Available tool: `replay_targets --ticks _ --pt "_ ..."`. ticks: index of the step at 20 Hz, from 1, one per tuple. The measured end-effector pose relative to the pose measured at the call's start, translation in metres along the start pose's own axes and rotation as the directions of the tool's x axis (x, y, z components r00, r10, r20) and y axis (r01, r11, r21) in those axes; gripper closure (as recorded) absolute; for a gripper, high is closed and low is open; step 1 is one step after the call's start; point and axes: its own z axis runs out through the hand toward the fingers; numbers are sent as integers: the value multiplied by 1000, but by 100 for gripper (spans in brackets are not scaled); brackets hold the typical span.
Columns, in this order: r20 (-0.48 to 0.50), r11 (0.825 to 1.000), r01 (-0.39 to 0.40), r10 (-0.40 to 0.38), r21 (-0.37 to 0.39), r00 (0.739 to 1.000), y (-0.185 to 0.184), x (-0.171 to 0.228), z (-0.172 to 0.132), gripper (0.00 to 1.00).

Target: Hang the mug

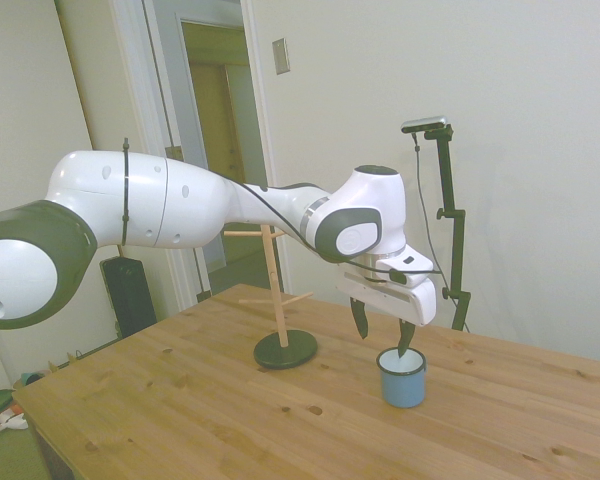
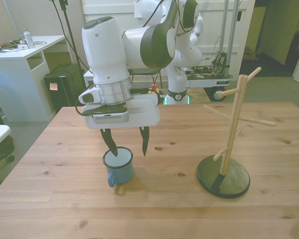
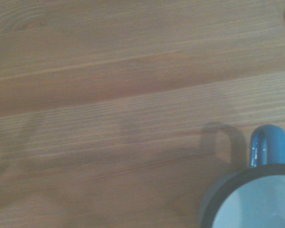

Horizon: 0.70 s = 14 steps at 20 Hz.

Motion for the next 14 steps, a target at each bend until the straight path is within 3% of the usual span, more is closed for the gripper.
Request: replay_targets --ticks 7,14 --pt "10 1000 4 -4 4 1000 -26 -22 22 0" --pt "18 1000 -28 28 10 999 -18 -19 39 0"
